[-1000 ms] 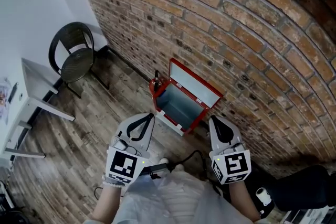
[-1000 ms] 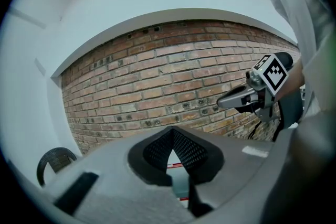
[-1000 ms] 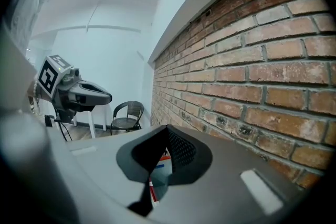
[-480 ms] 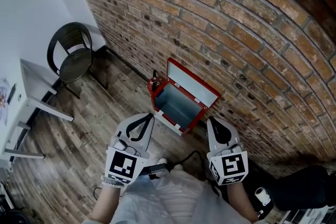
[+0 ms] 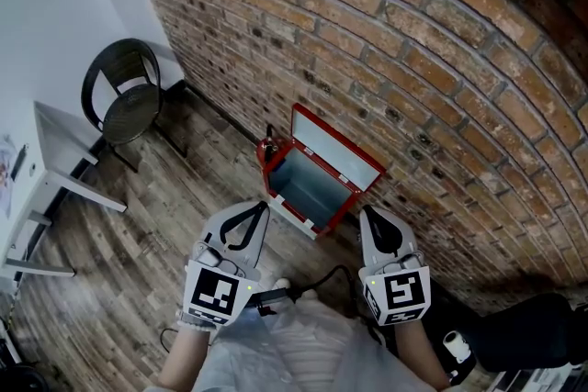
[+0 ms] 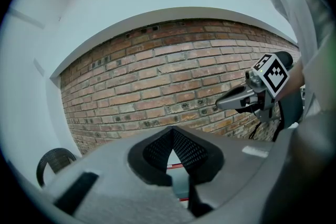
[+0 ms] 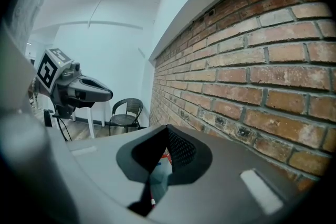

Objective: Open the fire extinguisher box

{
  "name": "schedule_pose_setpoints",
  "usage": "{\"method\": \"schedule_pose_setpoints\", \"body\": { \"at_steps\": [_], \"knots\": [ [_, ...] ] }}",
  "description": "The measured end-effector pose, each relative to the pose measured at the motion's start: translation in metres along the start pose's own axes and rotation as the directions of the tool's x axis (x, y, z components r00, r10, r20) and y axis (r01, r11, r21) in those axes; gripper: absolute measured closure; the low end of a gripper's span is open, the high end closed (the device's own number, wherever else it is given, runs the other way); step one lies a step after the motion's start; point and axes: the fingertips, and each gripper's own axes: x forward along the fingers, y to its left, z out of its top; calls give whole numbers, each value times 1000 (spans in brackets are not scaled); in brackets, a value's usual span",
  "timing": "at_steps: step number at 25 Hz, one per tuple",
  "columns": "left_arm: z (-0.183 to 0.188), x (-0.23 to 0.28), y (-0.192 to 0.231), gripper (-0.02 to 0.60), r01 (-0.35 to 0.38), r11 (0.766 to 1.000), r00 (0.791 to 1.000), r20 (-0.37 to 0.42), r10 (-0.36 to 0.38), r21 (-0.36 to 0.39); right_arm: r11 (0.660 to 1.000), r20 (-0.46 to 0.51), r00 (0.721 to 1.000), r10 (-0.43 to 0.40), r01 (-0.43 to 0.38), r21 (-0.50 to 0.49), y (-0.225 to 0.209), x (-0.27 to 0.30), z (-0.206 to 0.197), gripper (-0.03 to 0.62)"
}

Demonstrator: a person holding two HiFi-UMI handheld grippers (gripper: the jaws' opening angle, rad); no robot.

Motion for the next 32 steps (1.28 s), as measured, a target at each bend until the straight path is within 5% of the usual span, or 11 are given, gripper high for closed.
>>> {"method": "schedule_pose_setpoints", "body": {
  "at_steps": [32],
  "knots": [
    [-4, -1, 13, 581, -14, 1000, 1000, -3, 14, -5, 997, -35, 998, 45, -47, -59, 17, 17, 1, 583]
  ]
}}
